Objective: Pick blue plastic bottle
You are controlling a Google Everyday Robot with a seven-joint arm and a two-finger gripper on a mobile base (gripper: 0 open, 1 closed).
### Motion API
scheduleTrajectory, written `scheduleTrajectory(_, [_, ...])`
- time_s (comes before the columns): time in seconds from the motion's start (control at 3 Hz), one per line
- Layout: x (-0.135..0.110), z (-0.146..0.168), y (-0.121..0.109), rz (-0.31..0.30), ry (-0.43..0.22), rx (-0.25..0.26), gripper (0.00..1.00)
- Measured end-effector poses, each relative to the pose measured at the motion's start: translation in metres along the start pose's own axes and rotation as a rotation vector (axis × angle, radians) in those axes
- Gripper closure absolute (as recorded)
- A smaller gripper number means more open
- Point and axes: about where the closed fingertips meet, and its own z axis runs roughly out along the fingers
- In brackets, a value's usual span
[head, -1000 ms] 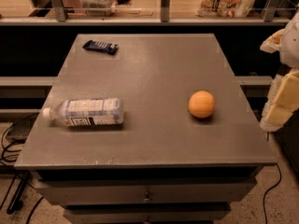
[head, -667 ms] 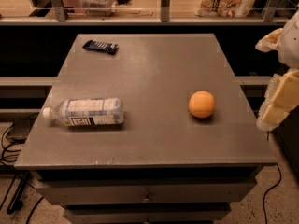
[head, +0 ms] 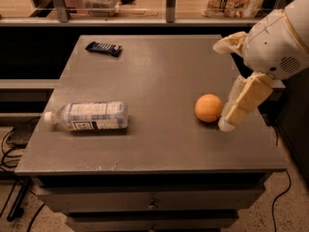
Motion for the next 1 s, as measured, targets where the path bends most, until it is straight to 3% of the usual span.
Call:
scheduleTrajectory(0.33, [0.0,0.0,0.0,0.0,0.001,0.0,0.0])
scheduleTrajectory(1.0, [-0.051,0.034,-0.016,-0.073,-0.145,-0.019,0.0])
